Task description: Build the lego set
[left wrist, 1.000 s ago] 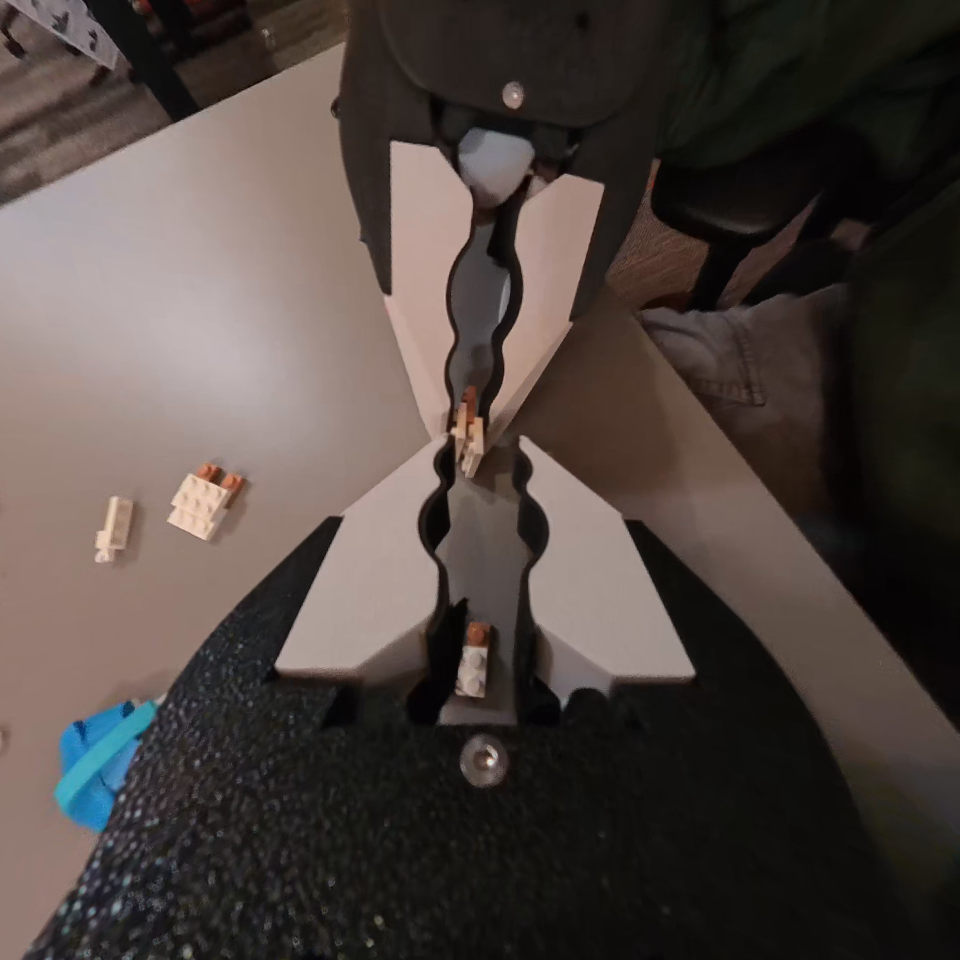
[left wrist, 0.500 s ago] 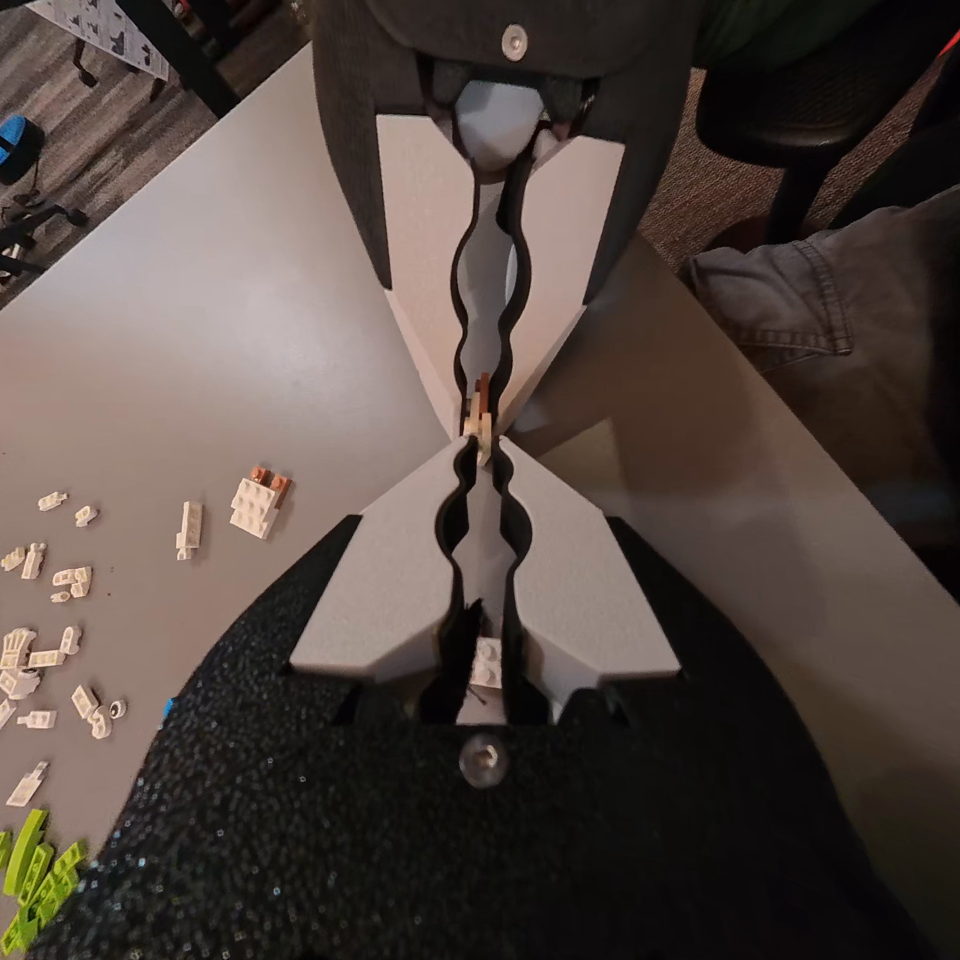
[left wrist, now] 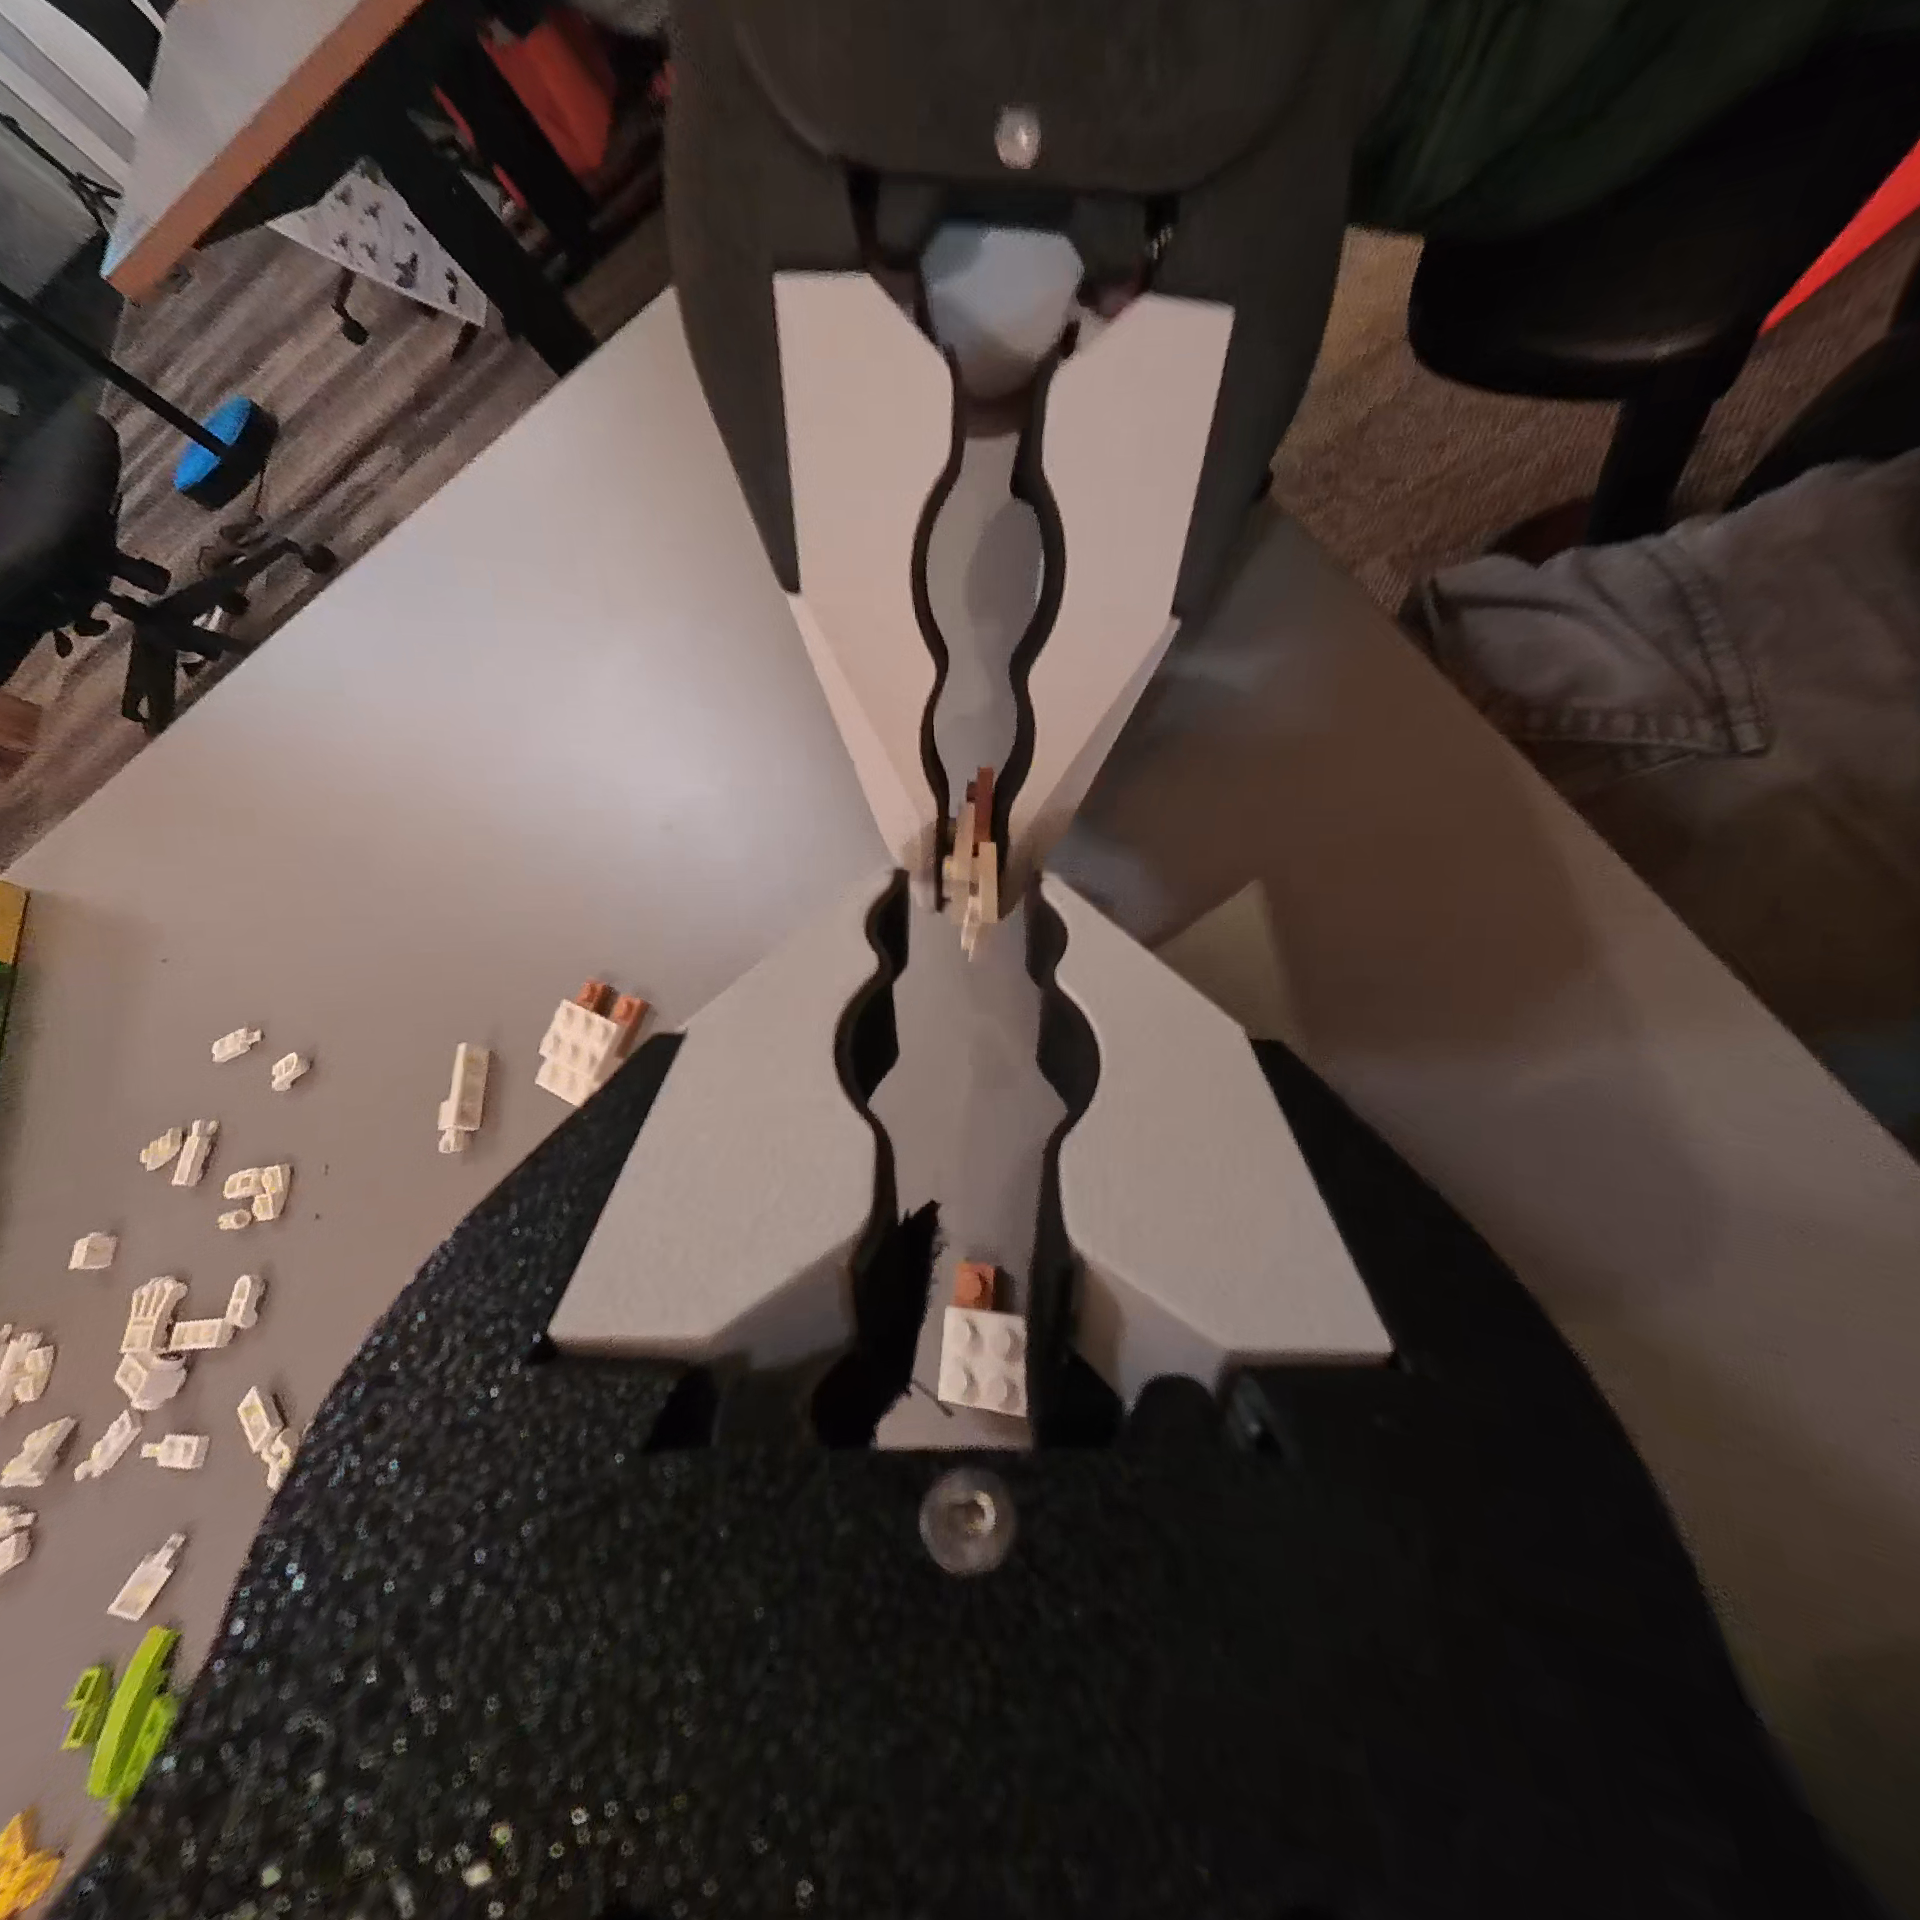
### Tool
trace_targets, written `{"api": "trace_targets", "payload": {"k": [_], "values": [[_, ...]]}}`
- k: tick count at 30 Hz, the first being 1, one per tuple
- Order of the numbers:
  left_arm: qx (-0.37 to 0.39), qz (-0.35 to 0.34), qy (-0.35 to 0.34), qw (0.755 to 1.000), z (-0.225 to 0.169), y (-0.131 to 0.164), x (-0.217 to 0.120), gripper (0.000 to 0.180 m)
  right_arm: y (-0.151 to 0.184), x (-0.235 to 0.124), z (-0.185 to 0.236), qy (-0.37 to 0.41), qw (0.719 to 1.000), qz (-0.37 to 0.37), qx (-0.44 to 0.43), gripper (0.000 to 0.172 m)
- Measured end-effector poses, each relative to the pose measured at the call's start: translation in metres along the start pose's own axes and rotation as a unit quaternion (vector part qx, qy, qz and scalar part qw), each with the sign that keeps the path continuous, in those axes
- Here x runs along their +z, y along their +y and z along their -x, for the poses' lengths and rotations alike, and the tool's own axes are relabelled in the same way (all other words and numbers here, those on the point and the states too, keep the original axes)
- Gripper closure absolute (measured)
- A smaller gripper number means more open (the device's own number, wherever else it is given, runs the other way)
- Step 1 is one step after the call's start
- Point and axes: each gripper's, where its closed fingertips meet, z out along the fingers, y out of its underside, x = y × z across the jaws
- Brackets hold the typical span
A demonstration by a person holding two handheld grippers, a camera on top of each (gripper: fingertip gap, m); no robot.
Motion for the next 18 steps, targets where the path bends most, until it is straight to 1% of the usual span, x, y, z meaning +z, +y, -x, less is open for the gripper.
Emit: {"api": "trace_targets", "payload": {"k": [1, 8, 10, 14, 18], "values": [[0.004, 0.005, 0.002, 1.0, -0.001, 0.002, 0.001, 0.165, 0.0, -0.001, 0.0, -0.001, 1.0, -0.003, 0.002, 0.163], [0.066, 0.006, -0.021, 0.998, 0.0, 0.0, 0.002, 0.173, -0.002, -0.003, 0.0, -0.008, 1.0, -0.011, 0.014, 0.163], [0.068, 0.004, -0.025, 0.997, 0.001, -0.001, 0.002, 0.174, -0.001, -0.004, 0.0, -0.009, 1.0, -0.013, 0.017, 0.163], [0.042, -0.02, -0.016, 0.999, 0.001, -0.006, -0.002, 0.165, -0.001, -0.003, 0.002, -0.013, 1.0, -0.011, 0.015, 0.163], [0.03, -0.026, 0.006, 0.999, -0.004, -0.007, -0.002, 0.168, -0.001, -0.002, 0.004, -0.021, 0.999, -0.014, 0.019, 0.163]]}}
